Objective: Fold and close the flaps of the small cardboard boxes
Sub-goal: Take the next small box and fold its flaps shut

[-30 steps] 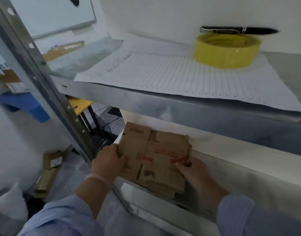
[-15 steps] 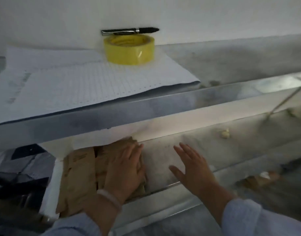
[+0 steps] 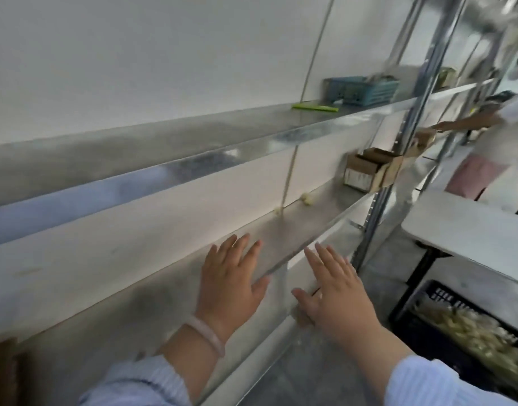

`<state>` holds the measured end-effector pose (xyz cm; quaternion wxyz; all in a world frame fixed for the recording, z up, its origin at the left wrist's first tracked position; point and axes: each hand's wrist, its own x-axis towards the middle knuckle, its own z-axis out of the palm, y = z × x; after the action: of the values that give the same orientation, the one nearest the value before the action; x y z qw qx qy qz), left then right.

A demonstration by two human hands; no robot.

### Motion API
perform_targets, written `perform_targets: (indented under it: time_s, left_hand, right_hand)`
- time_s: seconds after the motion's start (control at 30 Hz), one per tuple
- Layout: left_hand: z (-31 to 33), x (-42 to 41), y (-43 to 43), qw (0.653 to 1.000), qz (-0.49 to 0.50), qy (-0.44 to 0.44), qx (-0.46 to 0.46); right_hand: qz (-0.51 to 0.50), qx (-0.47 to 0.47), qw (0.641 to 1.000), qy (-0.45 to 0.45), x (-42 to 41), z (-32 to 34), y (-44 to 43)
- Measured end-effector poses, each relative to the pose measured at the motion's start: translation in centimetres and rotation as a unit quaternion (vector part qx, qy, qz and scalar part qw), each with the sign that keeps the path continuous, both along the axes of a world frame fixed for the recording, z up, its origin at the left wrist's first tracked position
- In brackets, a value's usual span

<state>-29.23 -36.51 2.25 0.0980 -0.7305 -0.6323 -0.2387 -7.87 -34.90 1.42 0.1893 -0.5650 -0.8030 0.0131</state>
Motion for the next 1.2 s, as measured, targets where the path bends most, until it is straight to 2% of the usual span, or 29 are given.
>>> perform_targets:
  time_s: [0.2,0.4,0.57,0.93,1.2]
  left_hand:
    - [1.9,14.4,7.6,0.998,-0.069,-0.008,0.001]
    - [2.0,22.7,15.0,0.993,-0.114,-0.009,-0.008]
    - [0.4,26.2,23.6,0.992,-0.124,-0.019,-0.019]
    - [-1.3,31.4,45.1,0.988,-0.130,-0.040,-0.078]
    - [-3.3,34.1,53.3,0.980,-0.126,-0.058,-0.145]
  right_hand:
    - [-0.072,0.023,0.997,0.014,13.8,2.5,4.4]
    - [-0.133,0.007,0.991,0.033,22.4,1.8,9.2]
    - [-0.149,-0.020,0.987,0.047,26.0,0.8,16.2]
    - [-0.161,-0.061,0.983,0.060,31.1,1.2,37.4]
    - [-0.144,-0.122,0.975,0.120,33.5,-0.9,49.6]
